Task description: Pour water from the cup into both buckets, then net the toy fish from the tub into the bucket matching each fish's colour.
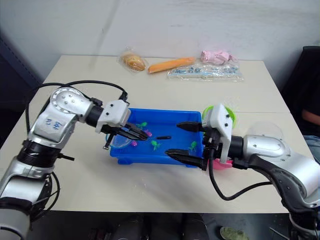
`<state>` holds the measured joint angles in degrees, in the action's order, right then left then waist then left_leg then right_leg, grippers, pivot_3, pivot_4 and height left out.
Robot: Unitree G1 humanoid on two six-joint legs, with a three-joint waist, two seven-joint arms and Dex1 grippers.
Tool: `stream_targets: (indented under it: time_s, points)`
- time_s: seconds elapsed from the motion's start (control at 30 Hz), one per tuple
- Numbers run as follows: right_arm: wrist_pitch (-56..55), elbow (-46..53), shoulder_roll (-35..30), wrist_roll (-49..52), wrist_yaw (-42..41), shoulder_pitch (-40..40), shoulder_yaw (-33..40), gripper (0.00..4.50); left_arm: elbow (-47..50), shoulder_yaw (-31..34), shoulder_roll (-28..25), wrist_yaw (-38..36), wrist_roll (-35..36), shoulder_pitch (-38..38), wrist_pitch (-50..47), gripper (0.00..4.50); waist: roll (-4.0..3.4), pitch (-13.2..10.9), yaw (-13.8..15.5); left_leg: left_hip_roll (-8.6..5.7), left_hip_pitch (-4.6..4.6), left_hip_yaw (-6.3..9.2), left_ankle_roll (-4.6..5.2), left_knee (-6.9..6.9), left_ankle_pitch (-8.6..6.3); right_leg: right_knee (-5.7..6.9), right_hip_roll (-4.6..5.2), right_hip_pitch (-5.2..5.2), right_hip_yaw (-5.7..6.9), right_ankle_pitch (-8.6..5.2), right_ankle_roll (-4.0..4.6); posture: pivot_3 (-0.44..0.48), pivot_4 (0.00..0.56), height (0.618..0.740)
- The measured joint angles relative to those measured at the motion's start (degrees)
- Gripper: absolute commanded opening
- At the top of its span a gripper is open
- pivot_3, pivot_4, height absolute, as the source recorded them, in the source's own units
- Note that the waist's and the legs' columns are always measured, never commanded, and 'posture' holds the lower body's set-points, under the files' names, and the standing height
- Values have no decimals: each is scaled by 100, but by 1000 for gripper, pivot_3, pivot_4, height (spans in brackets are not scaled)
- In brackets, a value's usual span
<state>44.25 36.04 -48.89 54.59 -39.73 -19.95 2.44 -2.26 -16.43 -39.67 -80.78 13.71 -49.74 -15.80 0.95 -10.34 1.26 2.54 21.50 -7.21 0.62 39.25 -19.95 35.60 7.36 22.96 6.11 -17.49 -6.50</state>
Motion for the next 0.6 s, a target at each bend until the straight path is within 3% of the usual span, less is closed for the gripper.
stream_targets:
  time_s: [0.17,0.6]
  points:
    - [601,-4,-47,91,207,-28,-43,4500,-24,-146,298,6,-74,-153,-37,54,0,0,8,1,18,7,5,26,-2,4,0,5,2,3,-5,0,150,740]
    - [1278,-37,156,64,446,-460,-450,4500,75,-527,364,-176,-299,-309,-254,54,0,0,8,2,90,24,10,80,-5,32,-2,60,7,6,-11,0,150,740]
